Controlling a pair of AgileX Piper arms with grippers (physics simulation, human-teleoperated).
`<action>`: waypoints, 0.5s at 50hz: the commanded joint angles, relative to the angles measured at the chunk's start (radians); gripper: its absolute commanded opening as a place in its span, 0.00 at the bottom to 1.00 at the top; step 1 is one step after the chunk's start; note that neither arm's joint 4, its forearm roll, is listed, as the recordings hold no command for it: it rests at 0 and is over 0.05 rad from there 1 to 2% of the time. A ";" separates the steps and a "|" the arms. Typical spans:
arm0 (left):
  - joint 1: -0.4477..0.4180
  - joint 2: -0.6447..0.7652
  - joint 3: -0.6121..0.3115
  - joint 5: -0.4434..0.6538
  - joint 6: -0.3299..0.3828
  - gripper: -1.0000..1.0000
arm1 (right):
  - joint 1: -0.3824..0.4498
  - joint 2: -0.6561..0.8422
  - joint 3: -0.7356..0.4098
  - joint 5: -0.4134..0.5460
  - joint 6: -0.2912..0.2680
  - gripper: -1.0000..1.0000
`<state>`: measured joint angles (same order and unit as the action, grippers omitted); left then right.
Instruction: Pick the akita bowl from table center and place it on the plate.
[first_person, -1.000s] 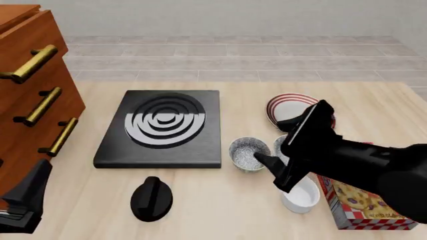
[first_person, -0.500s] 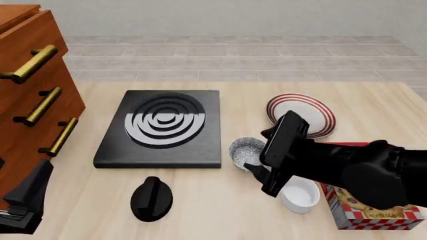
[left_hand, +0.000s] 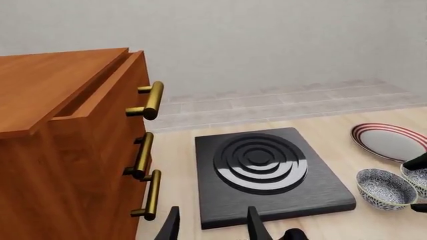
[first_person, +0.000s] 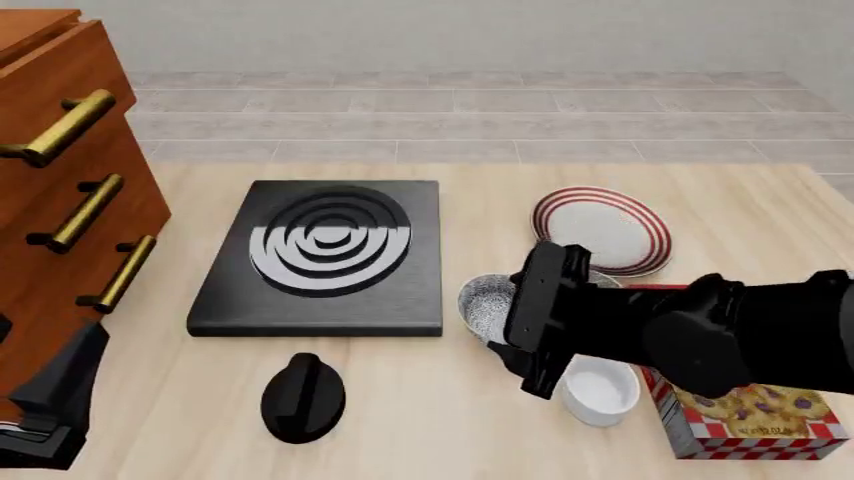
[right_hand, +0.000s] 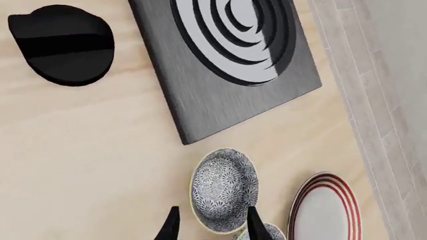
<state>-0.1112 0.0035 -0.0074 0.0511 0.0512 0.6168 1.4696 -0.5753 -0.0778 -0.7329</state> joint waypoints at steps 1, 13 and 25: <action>-0.004 -0.001 0.003 0.000 0.002 1.00 | -0.015 0.061 -0.006 -0.002 -0.084 1.00; -0.006 -0.001 -0.003 0.005 0.004 1.00 | -0.027 0.153 -0.005 -0.057 -0.126 1.00; -0.007 -0.002 -0.002 0.004 0.001 1.00 | -0.057 0.212 -0.015 -0.073 -0.182 1.00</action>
<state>-0.1174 0.0022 -0.0076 0.0536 0.0535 0.5886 1.6283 -0.5898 -0.1265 -0.8600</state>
